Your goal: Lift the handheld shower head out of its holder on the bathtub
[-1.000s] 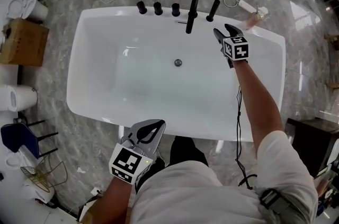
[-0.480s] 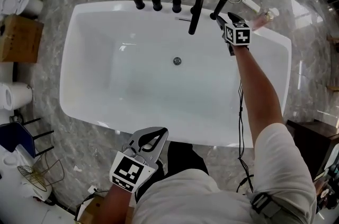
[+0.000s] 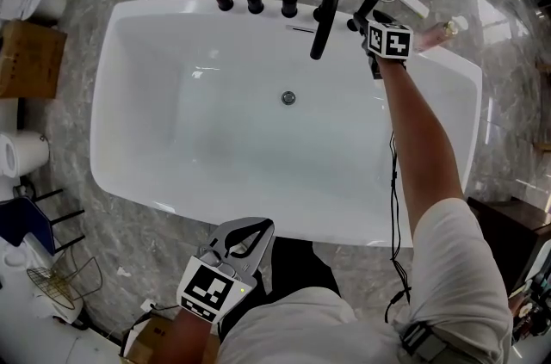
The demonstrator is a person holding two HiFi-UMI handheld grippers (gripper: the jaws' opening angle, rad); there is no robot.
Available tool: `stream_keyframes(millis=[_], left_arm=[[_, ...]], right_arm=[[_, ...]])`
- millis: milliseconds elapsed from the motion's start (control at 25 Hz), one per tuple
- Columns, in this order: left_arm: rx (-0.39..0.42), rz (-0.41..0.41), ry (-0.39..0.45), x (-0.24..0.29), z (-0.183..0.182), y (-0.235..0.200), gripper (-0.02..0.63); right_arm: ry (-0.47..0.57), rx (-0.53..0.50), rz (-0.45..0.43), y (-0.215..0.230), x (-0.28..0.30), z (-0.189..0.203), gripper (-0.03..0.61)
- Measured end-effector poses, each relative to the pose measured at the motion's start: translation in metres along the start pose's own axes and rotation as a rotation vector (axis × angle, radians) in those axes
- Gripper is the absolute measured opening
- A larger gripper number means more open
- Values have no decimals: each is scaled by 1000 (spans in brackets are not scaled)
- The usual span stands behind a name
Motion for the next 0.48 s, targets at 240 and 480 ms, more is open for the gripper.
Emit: stream_keyframes(millis=[240, 480], left_arm=[[-18, 8, -2, 8, 7, -3, 8], [-44, 8, -26, 6, 18, -5, 6]], right_arm=[[-24, 23, -12, 4, 21, 0, 239], [-14, 3, 2, 4, 26, -3, 150]])
Point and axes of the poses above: the fingertips, and each gripper's own axes: x forward along the fingers, y to its right, z out of its underside, the point moved 5 cm from there along -x, backward along the fingers, and after that the axes turned 1 degree about z, right-handed, at the moved point
